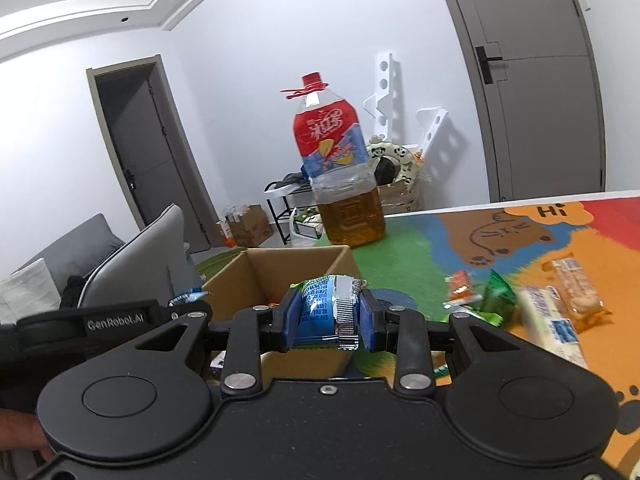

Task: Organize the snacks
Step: 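Carry the blue packet with left gripper over the box while right grasps a blue-wrapped packet, then open both grippers to drop the packets into the cardboard box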

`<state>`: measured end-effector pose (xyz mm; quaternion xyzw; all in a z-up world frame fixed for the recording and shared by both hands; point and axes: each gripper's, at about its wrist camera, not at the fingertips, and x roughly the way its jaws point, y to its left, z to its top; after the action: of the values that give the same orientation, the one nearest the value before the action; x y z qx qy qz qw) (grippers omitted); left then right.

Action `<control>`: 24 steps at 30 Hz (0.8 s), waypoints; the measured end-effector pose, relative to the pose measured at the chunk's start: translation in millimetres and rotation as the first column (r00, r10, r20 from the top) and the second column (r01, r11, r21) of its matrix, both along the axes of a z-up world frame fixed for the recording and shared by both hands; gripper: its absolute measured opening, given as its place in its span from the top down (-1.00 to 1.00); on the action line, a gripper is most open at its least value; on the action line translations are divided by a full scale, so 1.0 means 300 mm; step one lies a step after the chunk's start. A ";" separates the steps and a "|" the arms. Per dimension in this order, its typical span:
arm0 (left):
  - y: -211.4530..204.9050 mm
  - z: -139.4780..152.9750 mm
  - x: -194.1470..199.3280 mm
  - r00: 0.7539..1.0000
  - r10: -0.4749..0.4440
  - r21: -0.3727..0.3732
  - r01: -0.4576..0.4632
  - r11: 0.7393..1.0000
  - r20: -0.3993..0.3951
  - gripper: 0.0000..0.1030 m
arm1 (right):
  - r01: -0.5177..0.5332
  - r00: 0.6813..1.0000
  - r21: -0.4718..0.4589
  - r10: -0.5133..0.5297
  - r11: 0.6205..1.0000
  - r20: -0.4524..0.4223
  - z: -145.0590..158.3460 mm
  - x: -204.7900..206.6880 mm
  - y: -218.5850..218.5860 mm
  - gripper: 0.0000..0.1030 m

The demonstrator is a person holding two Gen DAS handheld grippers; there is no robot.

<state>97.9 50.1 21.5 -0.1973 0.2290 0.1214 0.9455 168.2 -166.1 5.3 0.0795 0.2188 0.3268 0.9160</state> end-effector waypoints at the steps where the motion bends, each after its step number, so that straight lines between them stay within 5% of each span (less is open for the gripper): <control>1: 0.008 -0.003 0.000 1.000 0.000 -0.002 0.000 1.000 -0.002 0.44 | -0.003 1.000 -0.003 0.003 1.000 0.001 0.004 0.002 0.012 0.38; 9: 0.070 -0.021 -0.002 1.000 0.011 -0.030 -0.012 0.999 -0.009 0.34 | -0.034 0.999 -0.033 0.035 0.999 0.009 0.017 0.005 0.108 0.38; 14: 0.103 -0.010 -0.012 1.000 0.019 -0.049 -0.019 0.999 0.000 -0.02 | -0.051 0.999 -0.054 0.051 0.997 0.002 0.006 0.011 0.161 0.38; 21: 0.139 -0.008 -0.018 0.999 0.030 -0.058 -0.029 0.998 0.013 -0.14 | -0.054 0.999 -0.059 0.054 0.997 -0.003 0.009 0.032 0.206 0.37; 24: 0.136 -0.008 -0.018 1.000 0.021 -0.059 -0.020 0.998 0.016 -0.19 | -0.045 0.999 -0.057 0.045 0.997 -0.001 0.012 0.036 0.219 0.16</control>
<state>92.5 91.0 19.0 -0.2284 0.2226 0.1227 0.9398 178.9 -100.5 8.9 0.0482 0.2296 0.3409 0.9104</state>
